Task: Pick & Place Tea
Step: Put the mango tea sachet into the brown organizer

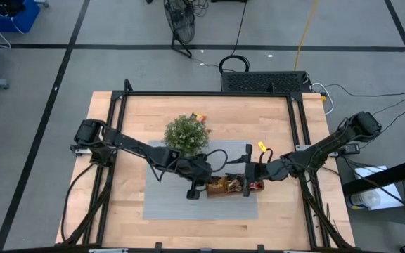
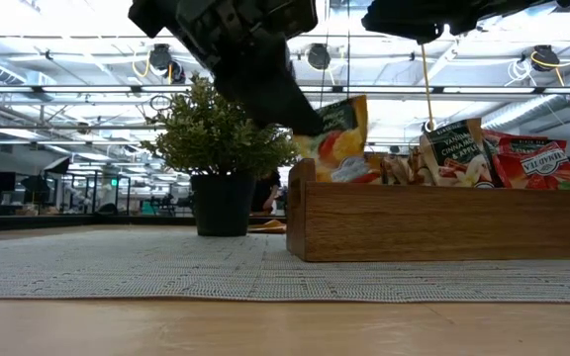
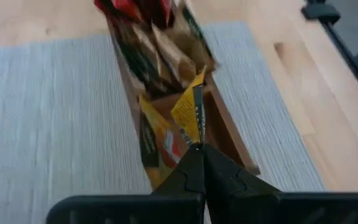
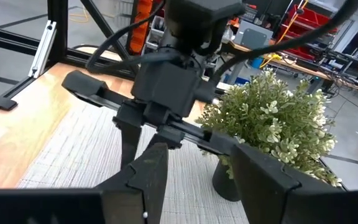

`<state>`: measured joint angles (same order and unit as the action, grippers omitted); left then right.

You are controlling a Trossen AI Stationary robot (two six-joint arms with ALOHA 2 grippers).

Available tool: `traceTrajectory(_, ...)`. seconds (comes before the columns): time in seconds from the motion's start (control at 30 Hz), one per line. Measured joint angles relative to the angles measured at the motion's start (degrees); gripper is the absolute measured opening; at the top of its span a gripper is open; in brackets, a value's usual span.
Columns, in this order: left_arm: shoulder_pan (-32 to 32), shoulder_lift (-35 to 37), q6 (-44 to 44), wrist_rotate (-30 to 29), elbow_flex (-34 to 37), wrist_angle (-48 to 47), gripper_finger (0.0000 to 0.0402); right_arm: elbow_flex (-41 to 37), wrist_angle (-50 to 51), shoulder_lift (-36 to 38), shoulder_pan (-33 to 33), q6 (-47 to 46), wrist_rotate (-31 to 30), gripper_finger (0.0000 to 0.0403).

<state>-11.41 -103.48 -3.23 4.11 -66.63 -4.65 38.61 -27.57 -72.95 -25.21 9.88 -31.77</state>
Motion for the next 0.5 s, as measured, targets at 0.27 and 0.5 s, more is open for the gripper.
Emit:
traceTrajectory(0.27,0.06,-0.05,-0.59,-0.06,0.00,-0.96,0.0000,-0.02,0.00,0.00,0.04,0.39,0.00,0.0160)
traceTrajectory(0.5,0.06,-0.18,-0.75,-0.07,0.00,-0.02,0.0000,-0.02,0.00,0.00,0.09,0.34,0.00,0.0160)
